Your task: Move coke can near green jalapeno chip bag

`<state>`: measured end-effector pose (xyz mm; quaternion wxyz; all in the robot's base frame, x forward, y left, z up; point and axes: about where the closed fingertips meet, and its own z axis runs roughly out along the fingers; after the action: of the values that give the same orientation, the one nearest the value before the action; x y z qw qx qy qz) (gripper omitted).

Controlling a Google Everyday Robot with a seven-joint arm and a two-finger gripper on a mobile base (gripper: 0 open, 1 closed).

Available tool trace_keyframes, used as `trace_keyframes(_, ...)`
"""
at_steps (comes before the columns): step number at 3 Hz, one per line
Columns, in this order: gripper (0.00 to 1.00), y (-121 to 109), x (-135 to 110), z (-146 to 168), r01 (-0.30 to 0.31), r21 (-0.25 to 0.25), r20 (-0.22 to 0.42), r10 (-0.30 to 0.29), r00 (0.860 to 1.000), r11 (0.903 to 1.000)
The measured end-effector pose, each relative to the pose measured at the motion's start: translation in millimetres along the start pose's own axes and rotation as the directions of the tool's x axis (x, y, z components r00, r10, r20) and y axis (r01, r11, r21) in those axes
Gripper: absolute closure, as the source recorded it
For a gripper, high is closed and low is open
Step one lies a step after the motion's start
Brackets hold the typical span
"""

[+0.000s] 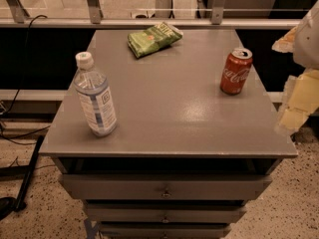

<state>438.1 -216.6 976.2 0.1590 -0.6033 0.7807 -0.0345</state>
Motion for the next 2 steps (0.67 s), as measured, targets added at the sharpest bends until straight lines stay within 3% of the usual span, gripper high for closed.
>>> trace_keyframes(1,0.0,0,0,0,0.0,0.0,0.0,0.0,1.0,1.0)
trace_keyframes(2,0.0,-18,5,10,-0.017,0.034,0.023,0.017,1.0,0.9993)
